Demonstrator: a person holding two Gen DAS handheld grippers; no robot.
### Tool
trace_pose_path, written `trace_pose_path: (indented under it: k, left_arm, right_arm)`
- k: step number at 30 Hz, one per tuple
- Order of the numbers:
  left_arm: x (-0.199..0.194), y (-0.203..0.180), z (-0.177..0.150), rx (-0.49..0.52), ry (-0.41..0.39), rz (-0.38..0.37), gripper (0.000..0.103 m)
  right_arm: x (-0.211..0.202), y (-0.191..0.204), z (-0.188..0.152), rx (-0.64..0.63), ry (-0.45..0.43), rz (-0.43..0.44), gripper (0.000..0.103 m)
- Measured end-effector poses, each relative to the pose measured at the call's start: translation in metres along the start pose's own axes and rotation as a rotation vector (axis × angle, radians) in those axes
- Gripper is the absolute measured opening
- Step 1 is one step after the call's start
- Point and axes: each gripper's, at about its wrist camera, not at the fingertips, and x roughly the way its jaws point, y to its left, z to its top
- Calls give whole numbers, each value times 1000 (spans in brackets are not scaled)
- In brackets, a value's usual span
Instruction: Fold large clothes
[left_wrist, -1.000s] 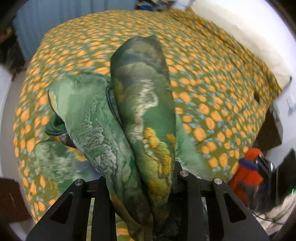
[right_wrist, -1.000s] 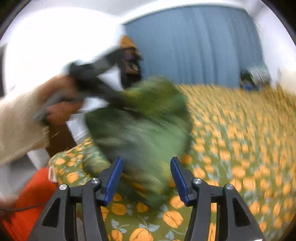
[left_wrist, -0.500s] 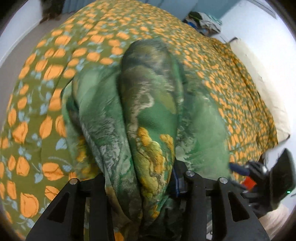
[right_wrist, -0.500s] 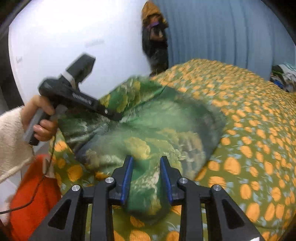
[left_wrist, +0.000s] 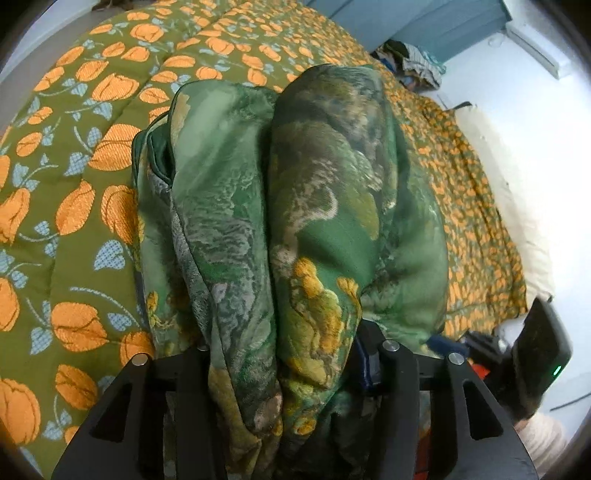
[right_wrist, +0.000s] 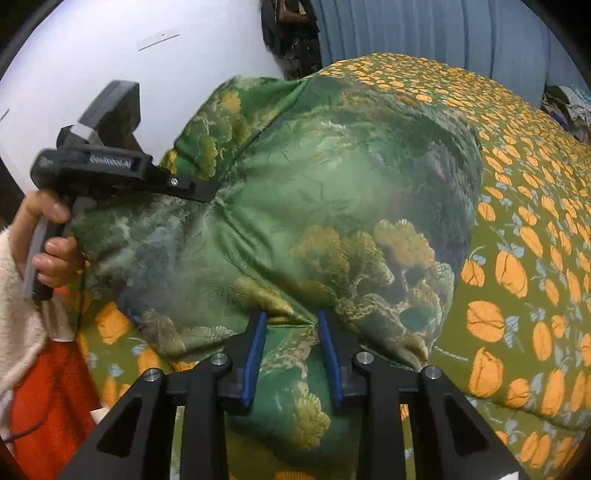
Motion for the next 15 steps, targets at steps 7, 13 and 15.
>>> trace_pose_path:
  k: [7,13,15]
  left_arm:
    - [-3,6,-1,-39,-4,-67,58]
    - [-12,16,-4,-43,-17,-74,63]
    - [-17,26,-7,-67,-18,-61,63]
  right_arm:
    - [-9,10,103,54,-65,118,30]
    - [92,50,179,-30,42,147,30]
    - [131,57,181,-46,141,106,30]
